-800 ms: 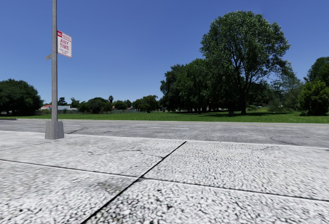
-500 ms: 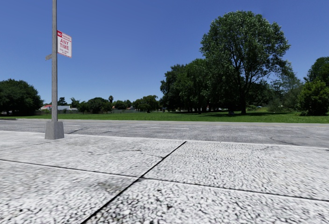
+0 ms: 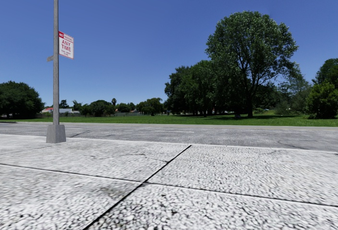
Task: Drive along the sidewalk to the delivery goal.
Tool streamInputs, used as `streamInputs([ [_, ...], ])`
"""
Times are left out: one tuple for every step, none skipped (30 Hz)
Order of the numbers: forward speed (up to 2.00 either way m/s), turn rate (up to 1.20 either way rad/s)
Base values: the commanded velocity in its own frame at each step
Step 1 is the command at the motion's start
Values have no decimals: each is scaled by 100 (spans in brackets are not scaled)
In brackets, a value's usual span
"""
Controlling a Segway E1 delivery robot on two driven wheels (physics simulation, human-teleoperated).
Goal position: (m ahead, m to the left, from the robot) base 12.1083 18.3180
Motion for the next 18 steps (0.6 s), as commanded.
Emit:
streamInputs([
  [0,0],
  [0,0],
  [0,0],
  [0,0],
  [0,0],
  [0,0],
  [30,7],
  [70,23],
  [95,35],
  [122,39],
  [122,39],
  [133,43],
  [136,46],
  [139,48],
  [139,48],
  [140,48],
  [140,48],
  [140,48],
])
